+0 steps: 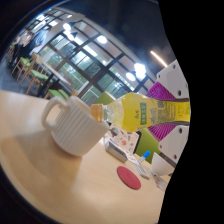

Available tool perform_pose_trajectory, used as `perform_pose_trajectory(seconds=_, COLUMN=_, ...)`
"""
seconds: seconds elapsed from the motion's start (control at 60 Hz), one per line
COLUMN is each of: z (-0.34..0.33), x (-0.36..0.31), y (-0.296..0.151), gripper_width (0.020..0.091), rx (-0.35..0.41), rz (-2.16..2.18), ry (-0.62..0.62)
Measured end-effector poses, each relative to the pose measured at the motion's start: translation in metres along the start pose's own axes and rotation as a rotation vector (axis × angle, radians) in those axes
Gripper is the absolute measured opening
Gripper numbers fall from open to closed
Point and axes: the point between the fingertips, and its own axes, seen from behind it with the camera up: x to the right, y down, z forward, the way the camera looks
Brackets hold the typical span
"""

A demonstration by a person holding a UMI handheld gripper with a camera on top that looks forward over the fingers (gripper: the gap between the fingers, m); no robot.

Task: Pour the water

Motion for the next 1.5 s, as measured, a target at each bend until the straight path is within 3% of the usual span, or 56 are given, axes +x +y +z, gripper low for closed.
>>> perform_pose_trajectory(seconds=0.133, z=0.018, x=0.023, y=0.038, gripper_width=0.0253, rx=-0.06, rz=0.343, ry=0.058)
perform_pose_trajectory(seconds=0.15, z=-0.004, x=0.026, y=0.043, gripper_width=0.0255, rx=-0.076, rz=0.418, ry=0.077)
perform_pose_trajectory(seconds=0.283, z=0.024, x=0.019, y=0.084, gripper_width=0.0254, rx=-0.087, rz=1.165, ry=0.093)
perform_pose_trajectory(seconds=0.333, z=0.021, x=0.001, y=0.08, gripper_width=0.0253, rx=-0.048, rz=1.485, ry=0.068)
perform_pose_trajectory(seconds=0.4, z=0.018, x=-0.021, y=0.043, gripper_width=0.0255, rx=0.055, rz=1.865, ry=-0.027)
perform_pose_trajectory(seconds=0.45, z=0.014, x=-0.033, y=0.036, gripper_width=0.0255, rx=0.088, rz=2.077, ry=-0.022)
perform_pose_trajectory(seconds=0.5, z=0.028, x=-0.048, y=0.024, gripper_width=0.0256, rx=0.127, rz=2.163, ry=-0.118)
perform_pose_trajectory(seconds=0.667, z=0.038, x=-0.101, y=0.003, gripper_width=0.0268, rx=0.101, rz=2.258, ry=-0.238)
perform_pose_trajectory(seconds=0.867, z=0.038, x=-0.099, y=0.006, gripper_width=0.0264, rx=0.119, rz=2.258, ry=-0.205)
perform_pose_trajectory(seconds=0.9, z=0.037, x=-0.099, y=0.005, gripper_width=0.0288, rx=0.112, rz=2.261, ry=-0.198)
perform_pose_trajectory(seconds=0.967, z=0.039, x=-0.1, y=0.005, gripper_width=0.0438, rx=0.106, rz=2.277, ry=-0.194)
perform_pose_trajectory(seconds=1.017, z=0.04, x=-0.102, y=0.006, gripper_width=0.0498, rx=0.098, rz=2.261, ry=-0.208)
perform_pose_trajectory(seconds=1.117, z=0.034, x=-0.111, y=0.009, gripper_width=0.0862, rx=0.059, rz=2.224, ry=-0.274)
perform_pose_trajectory(seconds=1.183, z=0.021, x=-0.098, y=0.013, gripper_width=0.0804, rx=0.07, rz=2.247, ry=-0.259)
perform_pose_trajectory(seconds=1.267, z=-0.011, x=-0.084, y=0.009, gripper_width=0.0835, rx=0.113, rz=2.266, ry=-0.307)
perform_pose_trajectory(seconds=1.5, z=-0.12, x=-0.046, y=0.027, gripper_width=0.0846, rx=0.101, rz=2.283, ry=-0.295)
